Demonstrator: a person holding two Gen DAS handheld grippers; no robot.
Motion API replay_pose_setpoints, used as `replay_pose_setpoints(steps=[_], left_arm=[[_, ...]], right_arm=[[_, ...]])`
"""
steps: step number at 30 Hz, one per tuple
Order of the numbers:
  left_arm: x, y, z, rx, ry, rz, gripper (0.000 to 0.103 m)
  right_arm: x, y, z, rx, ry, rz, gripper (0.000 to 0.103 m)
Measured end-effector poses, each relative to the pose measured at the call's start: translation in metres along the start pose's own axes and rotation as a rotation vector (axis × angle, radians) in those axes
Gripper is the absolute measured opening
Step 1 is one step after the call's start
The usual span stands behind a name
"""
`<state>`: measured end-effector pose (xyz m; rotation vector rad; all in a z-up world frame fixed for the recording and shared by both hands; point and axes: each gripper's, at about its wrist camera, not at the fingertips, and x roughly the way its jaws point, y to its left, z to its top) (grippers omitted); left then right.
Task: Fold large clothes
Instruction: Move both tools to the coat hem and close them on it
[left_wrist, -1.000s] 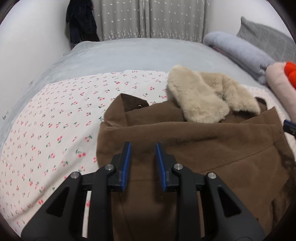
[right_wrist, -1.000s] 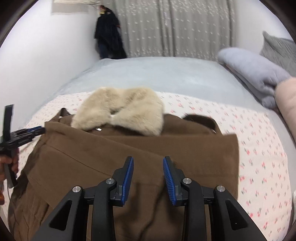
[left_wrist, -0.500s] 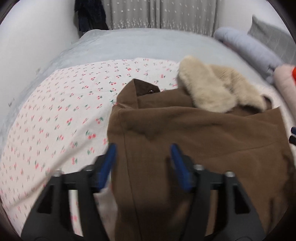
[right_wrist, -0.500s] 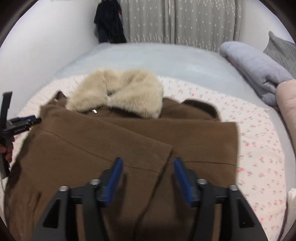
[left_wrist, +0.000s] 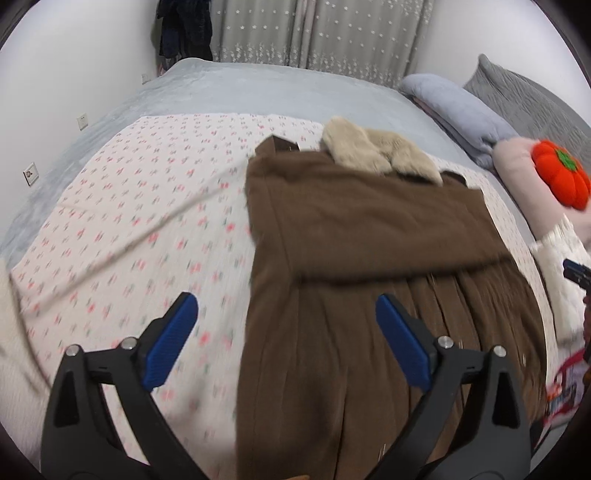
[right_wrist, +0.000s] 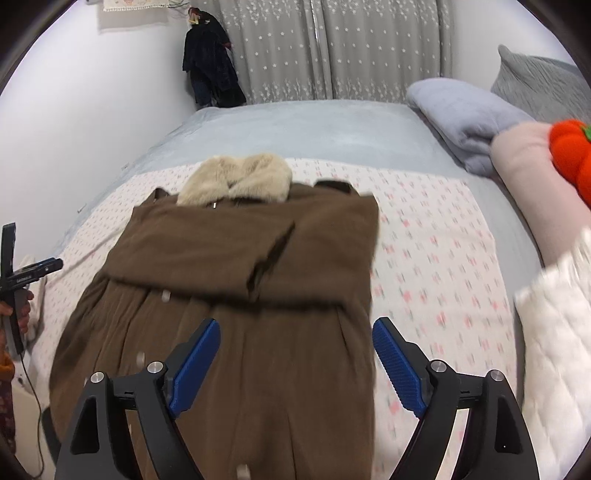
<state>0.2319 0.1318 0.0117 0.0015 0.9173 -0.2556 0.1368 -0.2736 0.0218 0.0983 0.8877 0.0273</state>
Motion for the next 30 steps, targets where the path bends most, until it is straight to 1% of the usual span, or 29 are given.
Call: replay_pose_setpoints(steps=[2, 5, 9, 11, 13, 15, 17, 21, 23, 25, 27, 29, 30], left_arm=[[-0.012, 0.003, -0.021, 0.003, 0.019, -0.011, 0.098], [-0.025, 0.009, -0.058, -0.009, 0.079, -0.036, 0.098], [-0.028, 0.019, -0.094, -0.032, 0.158, -0.091, 0.098], [-0.028, 0.023, -0.106, -0.048, 0.191, -0.110, 0.098], [-0.025, 0.030, -0.120, -0.080, 0.233, -0.164, 0.098], [-0.020, 0.039, -0.134, -0.127, 0.272, -0.244, 0.098], [-0.015, 0.047, -0.146, -0.171, 0.311, -0.298, 0.098], [-0.006, 0.060, -0.166, -0.229, 0.380, -0.377, 0.098], [-0.002, 0.065, -0.173, -0.259, 0.396, -0.405, 0.098], [-0.003, 0.072, -0.178, -0.287, 0.385, -0.443, 0.097], [-0.004, 0.076, -0.181, -0.315, 0.375, -0.495, 0.097], [-0.003, 0.078, -0.185, -0.334, 0.382, -0.549, 0.096], [-0.002, 0.078, -0.185, -0.338, 0.386, -0.569, 0.094]], right_arm=[[-0.010, -0.007, -0.023, 0.030, 0.022, 0.012, 0.089], [-0.018, -0.016, -0.056, 0.070, 0.067, 0.044, 0.089], [-0.020, -0.026, -0.095, 0.087, 0.125, 0.057, 0.089], [-0.018, -0.031, -0.114, 0.104, 0.166, 0.078, 0.089], [-0.015, -0.036, -0.130, 0.129, 0.203, 0.118, 0.089], [-0.014, -0.041, -0.143, 0.150, 0.230, 0.146, 0.089], [-0.013, -0.047, -0.155, 0.178, 0.251, 0.177, 0.089], [-0.006, -0.060, -0.173, 0.251, 0.288, 0.239, 0.089], [-0.003, -0.066, -0.180, 0.289, 0.297, 0.267, 0.089], [0.001, -0.072, -0.186, 0.322, 0.303, 0.298, 0.089], [0.005, -0.075, -0.191, 0.345, 0.312, 0.322, 0.089], [0.008, -0.074, -0.193, 0.354, 0.315, 0.340, 0.089], [0.009, -0.073, -0.193, 0.355, 0.315, 0.351, 0.089]])
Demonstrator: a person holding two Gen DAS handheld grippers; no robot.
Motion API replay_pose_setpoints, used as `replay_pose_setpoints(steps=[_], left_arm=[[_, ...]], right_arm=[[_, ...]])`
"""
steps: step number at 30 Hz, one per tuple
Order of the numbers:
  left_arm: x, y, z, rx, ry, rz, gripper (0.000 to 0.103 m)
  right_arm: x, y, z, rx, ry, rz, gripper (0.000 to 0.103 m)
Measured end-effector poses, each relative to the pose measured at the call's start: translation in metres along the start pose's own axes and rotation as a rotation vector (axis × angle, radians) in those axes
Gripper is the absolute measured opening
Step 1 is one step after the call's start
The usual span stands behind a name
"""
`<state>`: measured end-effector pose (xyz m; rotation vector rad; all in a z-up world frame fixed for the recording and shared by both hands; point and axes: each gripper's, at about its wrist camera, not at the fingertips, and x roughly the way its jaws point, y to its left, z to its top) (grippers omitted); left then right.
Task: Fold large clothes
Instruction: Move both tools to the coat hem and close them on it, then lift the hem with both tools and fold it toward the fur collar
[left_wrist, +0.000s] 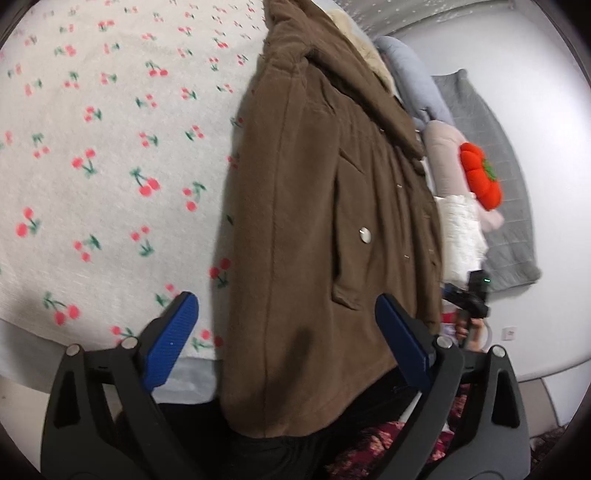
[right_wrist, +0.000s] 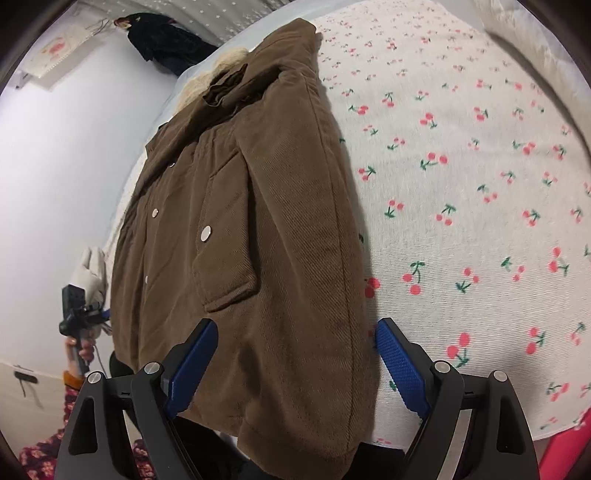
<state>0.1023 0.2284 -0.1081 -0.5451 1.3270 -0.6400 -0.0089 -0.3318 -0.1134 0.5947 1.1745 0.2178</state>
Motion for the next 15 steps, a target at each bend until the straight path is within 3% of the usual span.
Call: replay_pose_setpoints(steps=[3, 9, 15], left_arm=[[0.005, -0.005, -0.005, 0.013, 0.020, -0.056, 0.091], [0.016, -0.014, -0.018, 0.027, 0.026, -0.124, 0.083], [0.018, -0.018, -0.029, 0.008, 0.019, -0.181, 0.075]], right_arm=[[0.005, 0.004, 0.001, -0.006, 0.010, 0.039, 0.089], [0.012, 0.013, -0.004, -0.029, 0.008, 0.036, 0.087], [0.006, 0.010, -0.018, -0.011, -0.007, 0.054, 0.066]])
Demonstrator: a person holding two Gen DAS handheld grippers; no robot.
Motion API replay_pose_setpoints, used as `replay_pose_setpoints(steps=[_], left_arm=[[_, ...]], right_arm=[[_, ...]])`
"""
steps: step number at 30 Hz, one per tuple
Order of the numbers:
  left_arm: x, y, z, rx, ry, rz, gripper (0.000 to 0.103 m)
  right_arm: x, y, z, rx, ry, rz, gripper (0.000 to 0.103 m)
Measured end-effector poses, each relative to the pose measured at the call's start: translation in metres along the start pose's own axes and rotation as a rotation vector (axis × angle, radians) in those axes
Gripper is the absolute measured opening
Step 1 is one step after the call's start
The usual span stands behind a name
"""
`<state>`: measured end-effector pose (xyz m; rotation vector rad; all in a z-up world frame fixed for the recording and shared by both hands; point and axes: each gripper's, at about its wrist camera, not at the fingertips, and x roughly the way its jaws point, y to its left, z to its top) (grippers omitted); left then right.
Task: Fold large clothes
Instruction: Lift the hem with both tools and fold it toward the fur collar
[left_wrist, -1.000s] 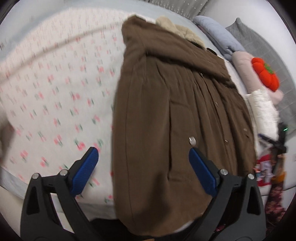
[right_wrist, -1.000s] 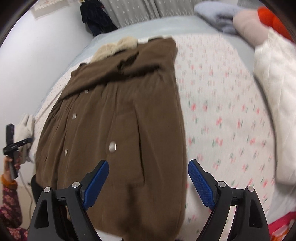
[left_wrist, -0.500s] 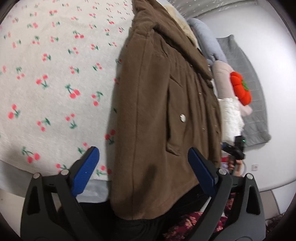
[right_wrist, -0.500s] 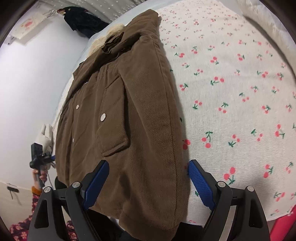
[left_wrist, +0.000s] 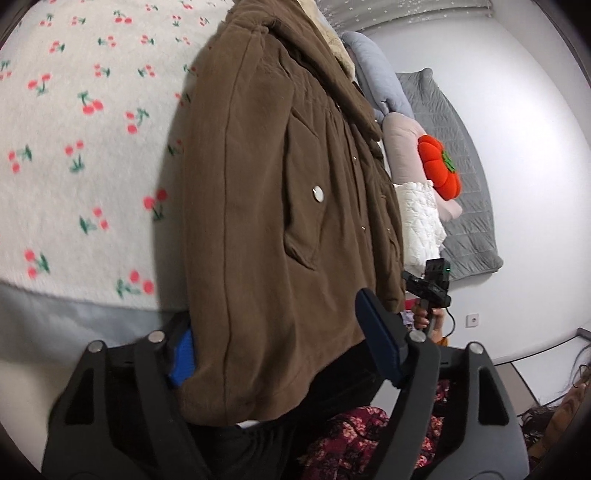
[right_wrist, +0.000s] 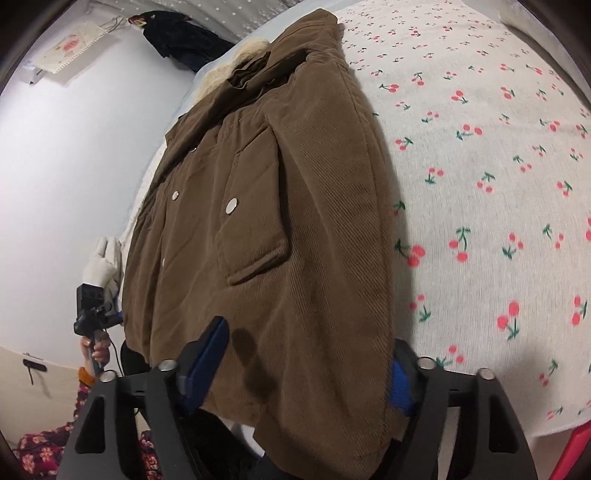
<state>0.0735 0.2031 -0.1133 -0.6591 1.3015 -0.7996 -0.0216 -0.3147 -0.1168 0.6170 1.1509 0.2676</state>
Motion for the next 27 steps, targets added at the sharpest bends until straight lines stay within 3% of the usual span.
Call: replay_pose_setpoints(steps=[6, 8, 9, 10, 14, 18, 27], left_arm=[[0.010, -0.007, -0.015, 0.039, 0.043, 0.033, 0.062], [0.012, -0.006, -0.017, 0.028, 0.047, 0.053, 0.048], [0.011, -0.005, -0.018, 0.021, 0.036, 0.077, 0.028], [0.009, -0.004, -0.018, 0.011, 0.021, 0.094, 0.015], [-0.011, -0.011, -0.020, -0.048, -0.102, 0.123, 0.011], [-0.049, -0.036, -0.021, -0.021, -0.270, 0.035, 0.010], [-0.080, -0.078, 0.003, 0.075, -0.391, -0.050, 0.009]], right_arm=[[-0.002, -0.005, -0.010, 0.013, -0.009, -0.004, 0.044], [-0.002, -0.005, -0.012, 0.009, -0.005, -0.017, 0.035], [-0.004, -0.005, -0.013, 0.007, -0.011, -0.030, 0.021], [-0.008, -0.004, -0.014, 0.009, -0.036, -0.041, 0.016], [-0.033, 0.010, -0.017, -0.017, -0.172, -0.089, 0.012], [-0.065, 0.015, -0.013, 0.018, -0.272, -0.048, 0.010], [-0.101, 0.035, 0.004, 0.019, -0.378, 0.098, 0.010]])
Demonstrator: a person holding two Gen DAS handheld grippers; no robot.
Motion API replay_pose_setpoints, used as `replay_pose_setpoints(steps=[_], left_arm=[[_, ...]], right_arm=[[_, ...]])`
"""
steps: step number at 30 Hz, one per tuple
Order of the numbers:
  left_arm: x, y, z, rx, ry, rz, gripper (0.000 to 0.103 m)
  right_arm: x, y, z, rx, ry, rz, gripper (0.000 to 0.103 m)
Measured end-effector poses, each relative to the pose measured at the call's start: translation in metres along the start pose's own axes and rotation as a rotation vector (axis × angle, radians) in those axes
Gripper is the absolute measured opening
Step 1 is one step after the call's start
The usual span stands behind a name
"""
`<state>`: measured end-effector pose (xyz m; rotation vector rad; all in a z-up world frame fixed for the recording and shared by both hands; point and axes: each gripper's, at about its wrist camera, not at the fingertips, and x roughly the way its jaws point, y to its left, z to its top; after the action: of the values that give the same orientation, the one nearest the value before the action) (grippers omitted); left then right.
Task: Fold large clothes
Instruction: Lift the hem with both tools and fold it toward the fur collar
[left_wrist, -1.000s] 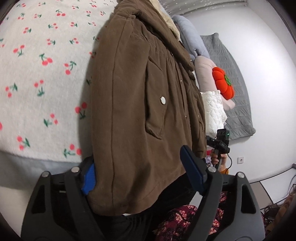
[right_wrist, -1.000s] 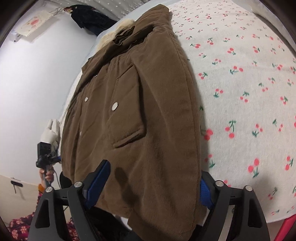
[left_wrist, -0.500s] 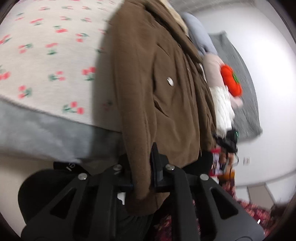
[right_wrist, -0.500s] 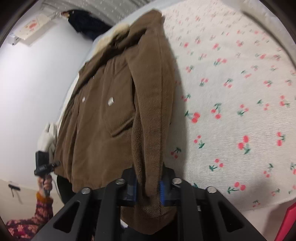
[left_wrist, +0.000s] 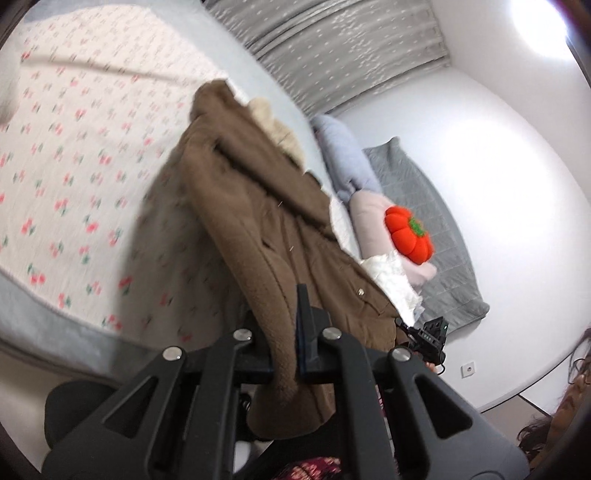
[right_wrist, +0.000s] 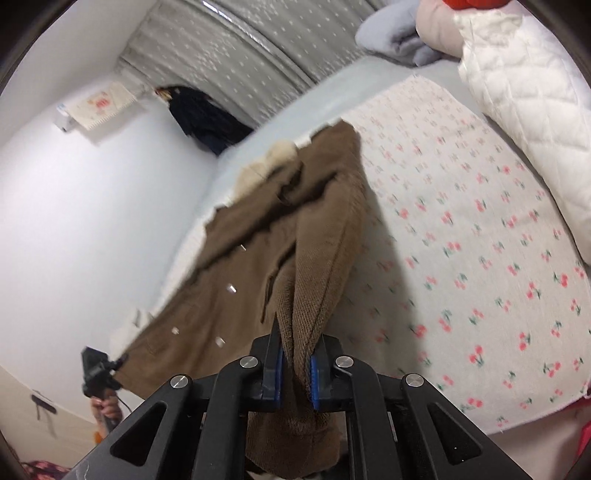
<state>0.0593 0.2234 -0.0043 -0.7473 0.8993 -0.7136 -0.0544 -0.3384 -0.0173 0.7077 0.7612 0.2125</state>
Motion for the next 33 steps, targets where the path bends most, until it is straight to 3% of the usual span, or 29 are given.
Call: replay_pose_setpoints(steps=[8, 17, 25, 30, 33], left_arm=[[-0.010, -0.027, 0.056, 0.057, -0.097, -0.070, 0.009], [0.030, -0.063, 0.164, 0.119, -0.204, -0.063, 0.009], [0.102, -0.053, 0.263, 0.102, -0.248, 0.048, 0.010], [0.157, -0.014, 0.314, 0.058, -0.245, 0.126, 0.010], [0.205, 0.016, 0.331, 0.025, -0.189, 0.207, 0.011]], right_arm=[[-0.001, 0.026, 0.049, 0.016, -0.099, 0.115, 0.010], [0.025, 0.055, 0.147, -0.005, -0.195, 0.123, 0.010], [0.097, 0.038, 0.244, 0.060, -0.221, 0.072, 0.010], [0.154, 0.003, 0.291, 0.133, -0.205, 0.049, 0.010], [0.204, -0.024, 0.313, 0.186, -0.160, 0.005, 0.010]])
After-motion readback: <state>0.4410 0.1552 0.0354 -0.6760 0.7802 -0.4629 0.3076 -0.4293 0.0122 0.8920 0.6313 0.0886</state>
